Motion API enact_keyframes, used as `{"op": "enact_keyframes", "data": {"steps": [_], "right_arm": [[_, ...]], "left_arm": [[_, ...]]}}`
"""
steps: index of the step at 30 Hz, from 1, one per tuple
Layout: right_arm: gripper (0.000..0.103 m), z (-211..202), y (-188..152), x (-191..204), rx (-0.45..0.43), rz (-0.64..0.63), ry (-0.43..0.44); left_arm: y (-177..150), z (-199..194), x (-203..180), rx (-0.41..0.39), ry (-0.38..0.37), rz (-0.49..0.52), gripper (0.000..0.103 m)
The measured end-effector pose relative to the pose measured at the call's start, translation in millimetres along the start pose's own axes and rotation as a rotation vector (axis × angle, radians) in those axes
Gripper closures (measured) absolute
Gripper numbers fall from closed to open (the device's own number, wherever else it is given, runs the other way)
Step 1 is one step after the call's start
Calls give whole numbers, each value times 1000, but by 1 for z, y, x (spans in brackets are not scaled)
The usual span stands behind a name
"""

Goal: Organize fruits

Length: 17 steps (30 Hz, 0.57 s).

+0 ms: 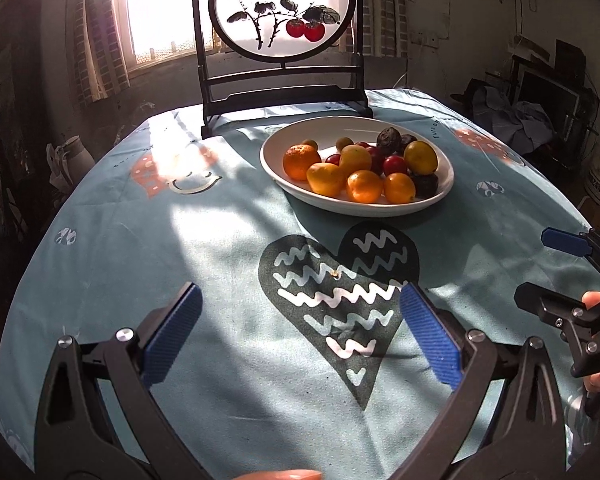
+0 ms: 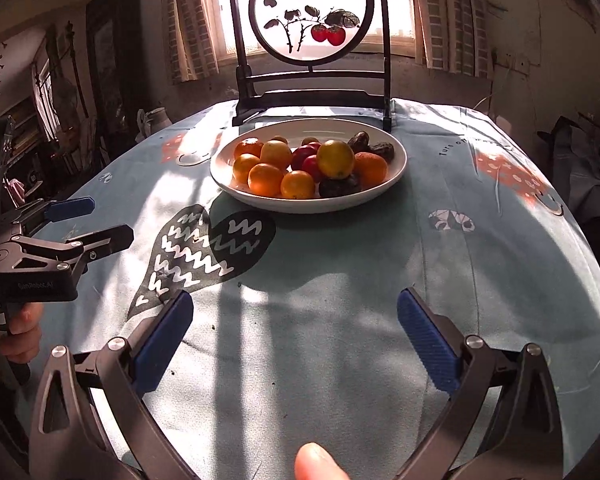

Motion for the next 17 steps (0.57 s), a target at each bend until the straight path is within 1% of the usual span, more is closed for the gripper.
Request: {"op": "enact_keyframes", "data": {"steps": [8,17], "right_arm": [[1,-1,0,-2,0,8,-3],[1,-1,0,-2,-1,8,-3]], "left_arm": [[-1,2,1,10,-9,-5,2],[0,2,4,1,14,-10,2]]}}
Point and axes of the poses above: each gripper's, at about its wrist camera, not at the fingertips, and z roughly the way its jaws point, x to its left, y to its top, the point moved 10 cm from there along z, roughly the way its jaws point, and after that the axes turned 11 degrees about y, right-handed, at the moved point
